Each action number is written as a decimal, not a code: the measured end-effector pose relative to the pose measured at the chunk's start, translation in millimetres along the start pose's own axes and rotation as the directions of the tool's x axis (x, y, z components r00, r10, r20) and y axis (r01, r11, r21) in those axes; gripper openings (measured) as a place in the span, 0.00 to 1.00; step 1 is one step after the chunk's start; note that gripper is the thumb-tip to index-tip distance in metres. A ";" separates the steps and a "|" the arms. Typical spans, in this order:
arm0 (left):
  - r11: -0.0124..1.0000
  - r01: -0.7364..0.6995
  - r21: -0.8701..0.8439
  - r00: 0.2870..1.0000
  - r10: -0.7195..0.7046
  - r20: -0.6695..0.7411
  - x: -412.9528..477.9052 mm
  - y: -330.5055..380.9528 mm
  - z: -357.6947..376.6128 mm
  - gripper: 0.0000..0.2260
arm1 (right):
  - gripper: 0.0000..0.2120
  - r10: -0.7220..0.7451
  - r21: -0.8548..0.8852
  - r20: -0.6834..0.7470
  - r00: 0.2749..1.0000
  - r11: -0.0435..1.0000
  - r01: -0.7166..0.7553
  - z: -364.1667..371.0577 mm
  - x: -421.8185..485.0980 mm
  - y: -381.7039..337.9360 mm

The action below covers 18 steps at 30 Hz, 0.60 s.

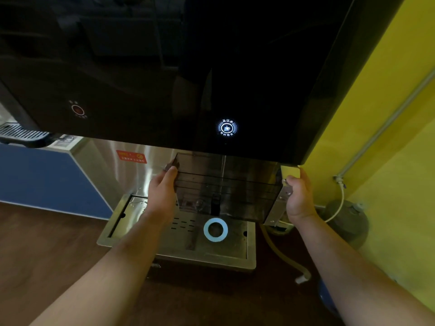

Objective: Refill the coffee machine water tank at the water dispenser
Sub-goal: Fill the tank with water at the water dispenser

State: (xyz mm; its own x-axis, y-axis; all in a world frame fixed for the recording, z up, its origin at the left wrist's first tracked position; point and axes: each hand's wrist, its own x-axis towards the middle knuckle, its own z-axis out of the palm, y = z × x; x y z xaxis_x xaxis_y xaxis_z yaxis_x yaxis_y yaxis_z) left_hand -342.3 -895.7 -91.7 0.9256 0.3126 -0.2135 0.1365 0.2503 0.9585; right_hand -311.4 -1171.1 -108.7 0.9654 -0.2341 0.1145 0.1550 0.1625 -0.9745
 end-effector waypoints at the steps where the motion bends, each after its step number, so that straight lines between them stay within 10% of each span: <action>1: 1.000 -0.004 -0.003 1.000 0.004 0.001 0.0 -0.1 0.3 0.09 | 0.07 -0.005 -0.004 0.002 1.000 1.000 0.005 -0.3 0.5 0.3; 18: 0.999 -0.040 0.015 0.999 0.040 0.006 -4.1 3.1 -1.0 0.10 | 0.07 -0.016 -0.017 -0.010 1.000 1.000 0.016 -0.7 3.8 -0.3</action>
State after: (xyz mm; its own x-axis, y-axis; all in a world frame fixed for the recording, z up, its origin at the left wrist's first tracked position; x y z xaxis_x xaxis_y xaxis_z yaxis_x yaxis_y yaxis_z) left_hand -346.0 -895.3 -88.0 0.9324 0.3168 -0.1739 0.1048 0.2235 0.9690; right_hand -307.9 -1172.8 -108.1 0.9607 -0.2463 0.1279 0.1664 0.1423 -0.9757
